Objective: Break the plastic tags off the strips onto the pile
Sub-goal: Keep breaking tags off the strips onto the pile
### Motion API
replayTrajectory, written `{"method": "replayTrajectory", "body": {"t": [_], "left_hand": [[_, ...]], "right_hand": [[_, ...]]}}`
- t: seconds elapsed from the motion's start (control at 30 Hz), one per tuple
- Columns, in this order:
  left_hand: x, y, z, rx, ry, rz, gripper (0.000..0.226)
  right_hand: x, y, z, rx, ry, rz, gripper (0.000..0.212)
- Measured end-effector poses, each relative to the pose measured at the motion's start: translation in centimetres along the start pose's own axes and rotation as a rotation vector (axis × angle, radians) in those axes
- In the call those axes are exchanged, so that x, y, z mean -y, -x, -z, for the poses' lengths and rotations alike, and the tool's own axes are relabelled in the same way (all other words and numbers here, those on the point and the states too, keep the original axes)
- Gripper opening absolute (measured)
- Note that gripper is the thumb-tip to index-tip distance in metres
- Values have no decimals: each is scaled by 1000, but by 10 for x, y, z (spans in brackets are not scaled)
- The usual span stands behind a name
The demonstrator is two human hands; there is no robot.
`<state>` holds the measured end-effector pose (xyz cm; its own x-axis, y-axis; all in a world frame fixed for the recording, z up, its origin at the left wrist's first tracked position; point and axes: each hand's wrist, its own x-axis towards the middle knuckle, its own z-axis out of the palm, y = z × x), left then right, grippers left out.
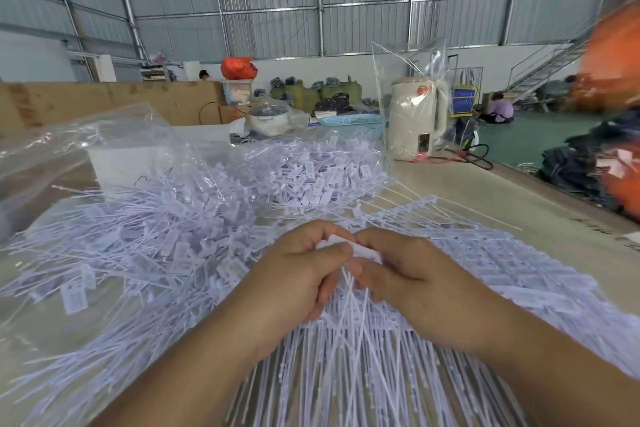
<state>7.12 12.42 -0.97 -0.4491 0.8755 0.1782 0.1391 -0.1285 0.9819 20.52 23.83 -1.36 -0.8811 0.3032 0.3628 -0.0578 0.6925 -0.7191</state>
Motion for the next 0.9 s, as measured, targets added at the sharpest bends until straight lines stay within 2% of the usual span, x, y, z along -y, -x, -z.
{"method": "replayTrajectory", "body": {"t": [0.13,0.2,0.37,0.47,0.57,0.73,0.83,0.9], "left_hand": [[-2,0,-2,-16,-69,-36,6],[0,-1,0,-4,-121,-24,16],[2,1,2,82,-193,-53,19],[0,0,2,54,-28,-18,18],[1,-1,3,41,190,75,38],[3,0,0,165,496,116,11],[2,1,-3,223,625,87,7],[0,2,-6,238,686,67,12]], "right_hand": [[-2,-2,-3,40,-182,0,25],[-4,-3,-4,37,-196,-16,24],[-4,-2,-5,-6,-208,-18,26],[-2,-1,-5,-18,-208,-21,27],[0,0,-4,-31,-236,-13,17],[-1,-2,-2,-79,-329,20,14],[-3,-1,-1,-80,-363,30,18],[-3,-2,-3,-82,-352,52,15]]}}
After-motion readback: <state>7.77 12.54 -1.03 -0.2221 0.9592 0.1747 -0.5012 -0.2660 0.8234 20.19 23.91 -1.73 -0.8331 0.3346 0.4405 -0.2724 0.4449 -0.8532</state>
